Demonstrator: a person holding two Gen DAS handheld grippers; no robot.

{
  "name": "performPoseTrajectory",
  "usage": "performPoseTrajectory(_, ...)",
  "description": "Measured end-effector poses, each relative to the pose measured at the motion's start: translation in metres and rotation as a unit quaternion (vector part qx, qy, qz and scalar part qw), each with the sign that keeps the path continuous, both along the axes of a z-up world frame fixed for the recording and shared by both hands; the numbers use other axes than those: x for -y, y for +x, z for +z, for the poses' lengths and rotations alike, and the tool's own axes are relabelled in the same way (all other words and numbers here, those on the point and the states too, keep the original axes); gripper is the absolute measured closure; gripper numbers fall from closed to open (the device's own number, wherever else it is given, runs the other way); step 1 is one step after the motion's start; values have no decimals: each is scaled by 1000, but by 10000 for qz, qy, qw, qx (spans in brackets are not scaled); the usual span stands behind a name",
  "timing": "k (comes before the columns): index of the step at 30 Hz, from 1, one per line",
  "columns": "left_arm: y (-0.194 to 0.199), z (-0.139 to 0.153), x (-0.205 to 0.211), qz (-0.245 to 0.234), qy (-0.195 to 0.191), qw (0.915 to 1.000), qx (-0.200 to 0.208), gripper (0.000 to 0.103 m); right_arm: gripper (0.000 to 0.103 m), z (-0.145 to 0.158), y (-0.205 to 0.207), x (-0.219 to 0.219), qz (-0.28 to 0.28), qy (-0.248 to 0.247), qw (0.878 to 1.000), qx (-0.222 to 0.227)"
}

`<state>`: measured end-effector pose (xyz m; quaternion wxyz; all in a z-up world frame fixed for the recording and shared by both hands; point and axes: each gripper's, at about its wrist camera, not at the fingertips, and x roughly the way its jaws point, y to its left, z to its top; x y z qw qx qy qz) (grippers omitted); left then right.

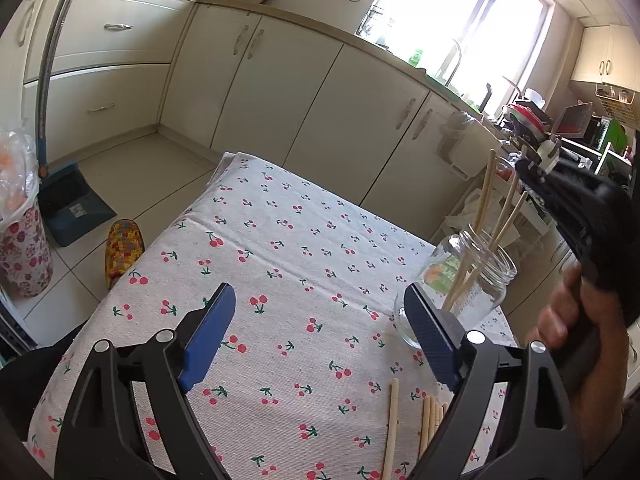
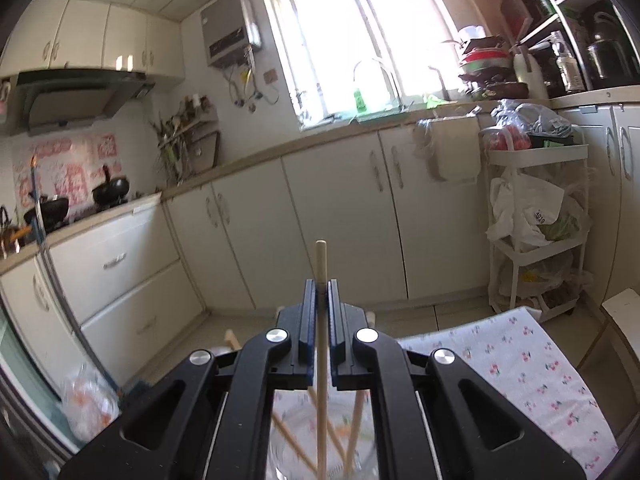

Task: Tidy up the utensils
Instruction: 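Carry the held chopstick over the jar and open the right tool, then withdraw the open right tool from the jar toward the loose chopsticks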

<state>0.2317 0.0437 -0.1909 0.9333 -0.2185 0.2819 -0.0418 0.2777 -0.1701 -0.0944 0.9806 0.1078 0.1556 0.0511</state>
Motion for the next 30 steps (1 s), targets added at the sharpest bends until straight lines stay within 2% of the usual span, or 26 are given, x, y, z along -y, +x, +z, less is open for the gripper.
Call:
performPoseTrajectory(3,0,0,0,23,10,10000,-9,20,94,-9,-10,0,110,-109,9996,-244)
performPoseTrajectory(5,0,0,0,39,10,10000,-22,20,86,-14,-15,2,146,-131,9991,-385)
performPoseTrajectory(14,2,-1,0,73,24,9999,-75,20,79,-37,-64,22,48,98,9928,-1197)
performPoseTrajectory(20,3,-2,0,86,21,9999,-124,20,73,-75,-102,25,138,142,9747,-2227)
performPoseTrajectory(24,4,-4,-1,108,-8,9998,-166,20,73,-92,-121,14,251,-31,9656,-2590)
performPoseTrajectory(30,4,-4,0,115,-1,9997,-206,19,73,-111,-128,-1,273,-373,9524,-3014)
